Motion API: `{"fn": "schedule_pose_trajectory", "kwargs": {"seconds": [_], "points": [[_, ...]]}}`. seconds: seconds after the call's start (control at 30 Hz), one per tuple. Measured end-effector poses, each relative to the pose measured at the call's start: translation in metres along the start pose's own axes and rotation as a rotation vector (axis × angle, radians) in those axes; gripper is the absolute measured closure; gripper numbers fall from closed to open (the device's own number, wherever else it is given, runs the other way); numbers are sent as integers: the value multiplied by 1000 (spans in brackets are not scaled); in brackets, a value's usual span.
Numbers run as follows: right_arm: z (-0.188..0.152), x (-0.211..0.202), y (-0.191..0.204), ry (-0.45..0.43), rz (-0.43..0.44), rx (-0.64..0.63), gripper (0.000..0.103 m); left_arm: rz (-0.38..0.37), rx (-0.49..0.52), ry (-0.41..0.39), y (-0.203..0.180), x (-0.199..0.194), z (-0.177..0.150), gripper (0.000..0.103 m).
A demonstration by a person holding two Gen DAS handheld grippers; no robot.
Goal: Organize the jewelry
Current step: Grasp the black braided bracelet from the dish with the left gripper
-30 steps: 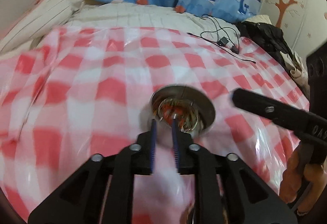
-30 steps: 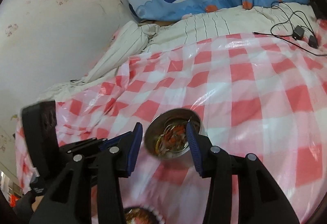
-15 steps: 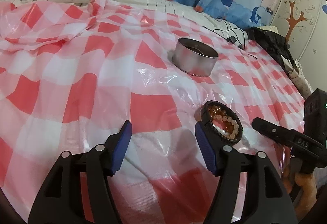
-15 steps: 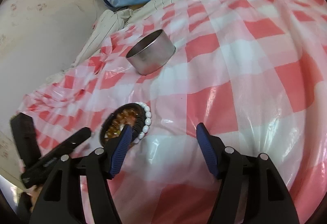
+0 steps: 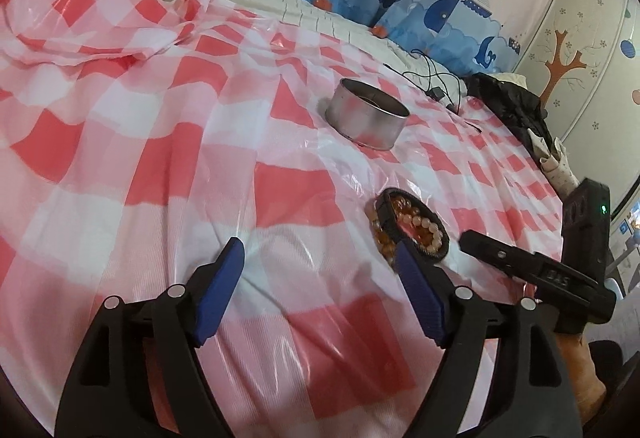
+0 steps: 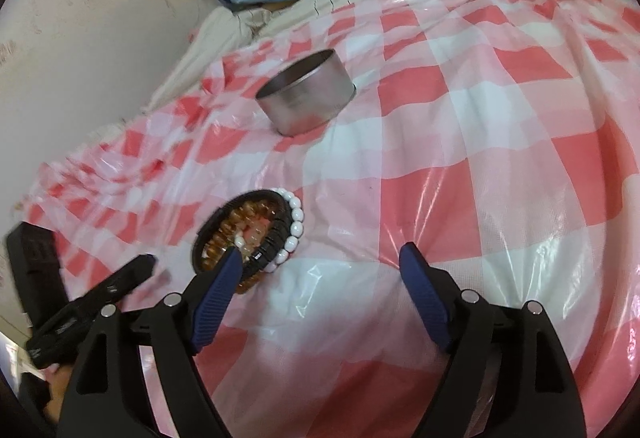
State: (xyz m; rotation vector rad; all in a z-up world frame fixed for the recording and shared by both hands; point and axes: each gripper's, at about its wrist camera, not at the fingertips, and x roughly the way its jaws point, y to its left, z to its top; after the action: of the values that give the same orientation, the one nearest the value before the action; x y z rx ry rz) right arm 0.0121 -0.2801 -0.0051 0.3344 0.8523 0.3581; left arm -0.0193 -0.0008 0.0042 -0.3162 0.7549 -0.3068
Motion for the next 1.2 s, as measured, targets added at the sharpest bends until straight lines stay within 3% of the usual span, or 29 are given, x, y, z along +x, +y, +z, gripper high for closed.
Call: {"fn": "schedule_pose_trajectory", "kwargs": {"seconds": [0.1, 0.2, 0.27, 0.43, 0.5, 0.73, 0.87, 0.97, 1.03, 1.2], "points": [[-2, 1, 5, -6, -27, -32, 21, 13, 28, -20, -5, -6, -5, 26], [-2, -4, -1, -24, 9, -8, 19, 45, 57, -127, -15, -24, -4, 26], [-2, -4, -1, -27, 1, -4, 18, 7, 86, -158, -27, -28, 0, 26], [-3, -6, 1, -52, -81, 9, 17, -27, 208, -52, -65, 5, 26, 26], [-3, -9, -5, -75, -85, 47, 17, -41, 199, 5, -68, 21, 35, 27], [-2, -13, -14, -112, -89, 104, 17, -99, 174, 166, -60, 68, 38, 53], [-2, -14, -14, -118, -104, 106, 17, -98, 148, 202, -56, 76, 35, 65], [-1, -13, -13, -117, -110, 102, 16, -130, 70, 218, -47, 77, 37, 77], [-1, -12, -13, -114, -113, 98, 16, -155, 28, 224, -42, 78, 40, 91], [-1, -12, -12, -113, -114, 96, 15, -214, 6, 230, -46, 73, 44, 93]]}}
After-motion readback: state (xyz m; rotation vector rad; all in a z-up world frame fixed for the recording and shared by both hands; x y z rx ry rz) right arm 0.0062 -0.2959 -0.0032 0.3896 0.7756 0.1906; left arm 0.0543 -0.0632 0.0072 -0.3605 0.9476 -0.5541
